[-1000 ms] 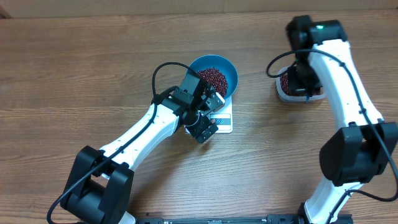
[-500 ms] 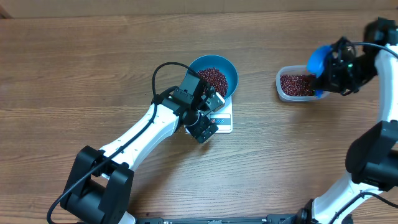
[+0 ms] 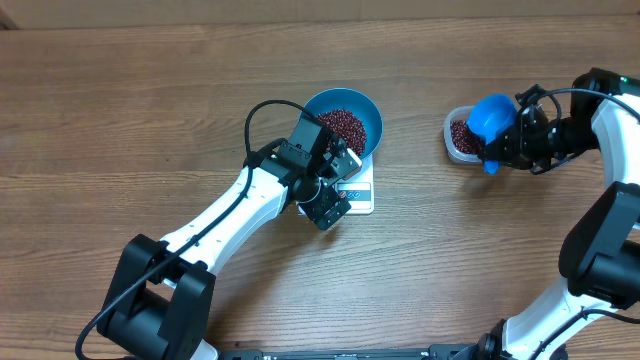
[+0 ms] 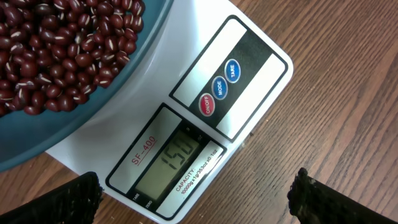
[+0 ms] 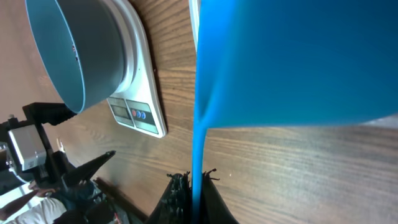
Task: Scoop item into bowl and weigh 150g on scale
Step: 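Lower the blue scoop into the bean tub with the right gripper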
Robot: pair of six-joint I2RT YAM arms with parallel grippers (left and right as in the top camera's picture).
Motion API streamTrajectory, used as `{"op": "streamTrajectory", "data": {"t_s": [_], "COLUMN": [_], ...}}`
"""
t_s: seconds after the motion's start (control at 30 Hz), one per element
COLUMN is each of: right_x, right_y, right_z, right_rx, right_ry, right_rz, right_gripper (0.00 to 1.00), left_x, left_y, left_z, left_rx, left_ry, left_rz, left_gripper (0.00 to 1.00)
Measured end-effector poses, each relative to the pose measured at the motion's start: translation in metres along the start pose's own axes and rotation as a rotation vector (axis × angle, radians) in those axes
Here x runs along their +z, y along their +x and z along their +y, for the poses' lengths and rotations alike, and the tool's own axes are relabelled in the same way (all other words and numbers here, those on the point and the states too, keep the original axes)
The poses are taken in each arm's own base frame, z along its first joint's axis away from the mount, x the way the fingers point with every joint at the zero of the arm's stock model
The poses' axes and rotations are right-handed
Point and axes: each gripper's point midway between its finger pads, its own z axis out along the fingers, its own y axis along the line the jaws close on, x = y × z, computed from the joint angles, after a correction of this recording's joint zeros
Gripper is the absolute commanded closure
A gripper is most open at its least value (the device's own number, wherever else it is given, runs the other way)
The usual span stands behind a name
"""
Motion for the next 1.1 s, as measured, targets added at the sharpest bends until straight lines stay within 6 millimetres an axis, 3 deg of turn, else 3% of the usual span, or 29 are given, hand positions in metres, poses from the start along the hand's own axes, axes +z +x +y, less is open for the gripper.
{"op": "streamTrajectory", "data": {"t_s": [0.17, 0.27, 0.37, 0.43, 0.77, 0.83, 0.97, 1.1], "right_x": [0.003, 0.003, 0.003, 0.003, 0.003, 0.003, 0.001, -0.007], "right_y": [-0.001, -0.001, -0.001, -0.001, -0.016, -0.011, -0.003, -0.019], "right_z": [-0.001, 0.000, -0.001, -0.001, -0.004, -0.005, -0.034, -0.060], "right_rx": [-0.009, -0.010, -0.011, -0.017, 0.012, 0.059, 0.158, 0.215], "right_ry": [-0.009, -0.013, -0.012, -0.008, -0.001, 0.005, 0.173, 0.306], "right_rz": [-0.005, -0.007, -0.008, -0.007, -0.065, -0.043, -0.014, -0.090], "right_gripper": [0.81, 0.49, 0.28, 0.00, 0.00, 0.00, 0.00, 0.00], "left_x": [0.000, 0.000, 0.000, 0.000, 0.000, 0.000, 0.000, 0.000], "left_y": [0.000, 0.000, 0.000, 0.000, 0.000, 0.000, 0.000, 0.000], "left_z": [0.000, 0.000, 0.000, 0.000, 0.000, 0.000, 0.000, 0.000], "left_rx": [0.000, 0.000, 0.000, 0.000, 0.000, 0.000, 0.000, 0.000], "left_ry": [0.000, 0.000, 0.000, 0.000, 0.000, 0.000, 0.000, 0.000], "left_rz": [0.000, 0.000, 0.000, 0.000, 0.000, 0.000, 0.000, 0.000], "left_gripper": [0.00, 0.00, 0.00, 0.00, 0.00, 0.00, 0.00, 0.00]}}
